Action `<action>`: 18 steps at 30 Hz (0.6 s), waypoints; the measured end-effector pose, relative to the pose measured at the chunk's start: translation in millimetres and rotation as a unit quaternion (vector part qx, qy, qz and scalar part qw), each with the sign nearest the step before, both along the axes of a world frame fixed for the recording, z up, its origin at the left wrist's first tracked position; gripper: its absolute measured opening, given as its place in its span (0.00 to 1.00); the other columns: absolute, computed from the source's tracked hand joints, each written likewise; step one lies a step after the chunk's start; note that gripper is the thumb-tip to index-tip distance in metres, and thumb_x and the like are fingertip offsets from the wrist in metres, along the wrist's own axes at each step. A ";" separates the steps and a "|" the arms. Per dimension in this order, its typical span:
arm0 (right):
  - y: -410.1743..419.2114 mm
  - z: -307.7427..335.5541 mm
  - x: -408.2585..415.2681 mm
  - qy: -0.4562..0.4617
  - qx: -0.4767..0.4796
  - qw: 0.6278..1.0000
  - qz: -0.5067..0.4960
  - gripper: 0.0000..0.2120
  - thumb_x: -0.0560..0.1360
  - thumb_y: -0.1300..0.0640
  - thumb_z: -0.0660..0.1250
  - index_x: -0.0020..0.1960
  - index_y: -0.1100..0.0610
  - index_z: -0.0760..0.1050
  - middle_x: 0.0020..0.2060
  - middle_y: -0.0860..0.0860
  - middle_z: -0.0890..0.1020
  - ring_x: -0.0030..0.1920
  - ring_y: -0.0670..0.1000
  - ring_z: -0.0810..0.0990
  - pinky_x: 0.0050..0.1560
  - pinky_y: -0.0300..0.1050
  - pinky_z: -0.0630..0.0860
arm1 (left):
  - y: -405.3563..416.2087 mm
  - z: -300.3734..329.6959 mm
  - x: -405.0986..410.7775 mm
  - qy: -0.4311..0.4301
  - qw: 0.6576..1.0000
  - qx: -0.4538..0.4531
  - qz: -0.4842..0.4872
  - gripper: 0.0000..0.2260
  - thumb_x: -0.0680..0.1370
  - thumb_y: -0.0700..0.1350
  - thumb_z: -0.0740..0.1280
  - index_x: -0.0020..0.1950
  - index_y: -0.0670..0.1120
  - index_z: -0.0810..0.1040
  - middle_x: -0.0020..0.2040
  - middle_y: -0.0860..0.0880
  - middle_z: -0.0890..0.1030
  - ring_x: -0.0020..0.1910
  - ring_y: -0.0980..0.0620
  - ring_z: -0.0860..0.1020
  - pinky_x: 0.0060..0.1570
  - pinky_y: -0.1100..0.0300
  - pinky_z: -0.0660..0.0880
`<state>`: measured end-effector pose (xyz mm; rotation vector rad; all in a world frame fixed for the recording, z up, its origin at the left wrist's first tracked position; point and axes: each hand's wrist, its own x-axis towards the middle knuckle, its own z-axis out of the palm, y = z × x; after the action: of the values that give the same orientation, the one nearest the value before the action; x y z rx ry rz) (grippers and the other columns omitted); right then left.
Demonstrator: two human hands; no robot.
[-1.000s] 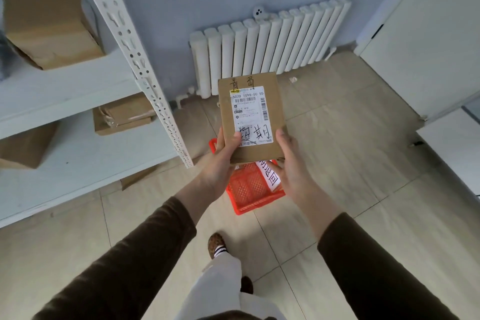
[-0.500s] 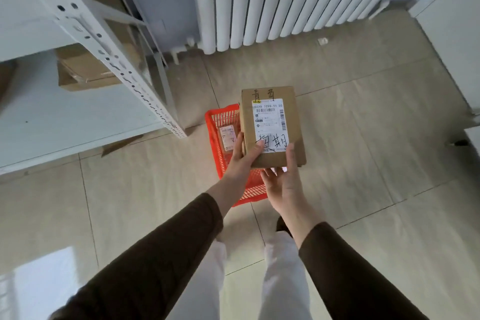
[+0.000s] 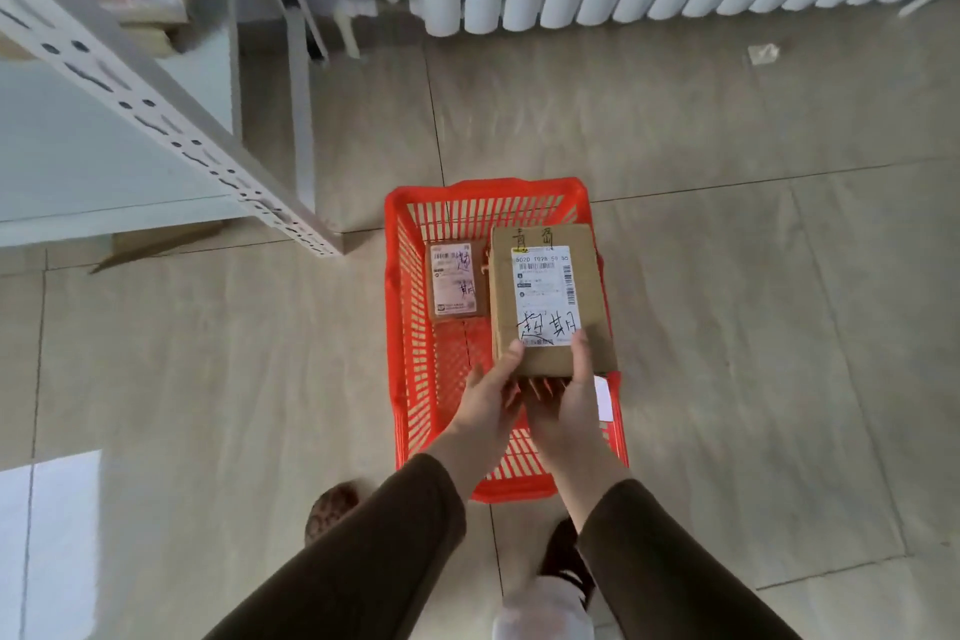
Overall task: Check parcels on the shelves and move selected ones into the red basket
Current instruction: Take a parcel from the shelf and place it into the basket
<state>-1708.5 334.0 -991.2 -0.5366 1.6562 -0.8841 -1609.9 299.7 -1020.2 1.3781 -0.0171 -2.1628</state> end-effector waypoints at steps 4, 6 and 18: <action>-23.9 -56.3 -10.0 -0.211 0.049 0.962 -0.165 0.33 0.75 0.30 0.66 0.76 0.44 0.70 0.63 0.49 0.85 0.68 0.50 0.81 0.71 0.56 0.75 | -12.6 -61.7 -11.4 0.017 0.999 0.014 0.023 0.32 0.72 0.52 0.79 0.74 0.45 0.76 0.66 0.46 0.85 0.68 0.46 0.81 0.76 0.50 0.70; -35.9 -82.3 -12.1 -0.243 0.079 0.940 -0.226 0.26 0.81 0.35 0.61 0.73 0.48 0.75 0.60 0.52 0.87 0.67 0.53 0.81 0.69 0.53 0.76 | -20.4 -83.2 -15.2 0.035 0.999 0.029 0.027 0.27 0.75 0.51 0.76 0.72 0.44 0.77 0.66 0.44 0.85 0.69 0.46 0.80 0.77 0.50 0.68; -67.2 -189.5 -16.0 -0.272 0.103 0.907 -0.304 0.27 0.77 0.34 0.68 0.67 0.51 0.80 0.61 0.57 0.86 0.65 0.58 0.83 0.72 0.57 0.74 | -37.4 -178.6 -24.8 0.003 0.999 0.040 0.028 0.30 0.71 0.53 0.79 0.70 0.46 0.79 0.64 0.45 0.86 0.68 0.46 0.80 0.76 0.49 0.69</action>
<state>-1724.4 266.8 -1180.7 0.3853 1.3696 -1.1546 -1634.8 262.3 -1198.8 1.3992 0.1096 -2.1413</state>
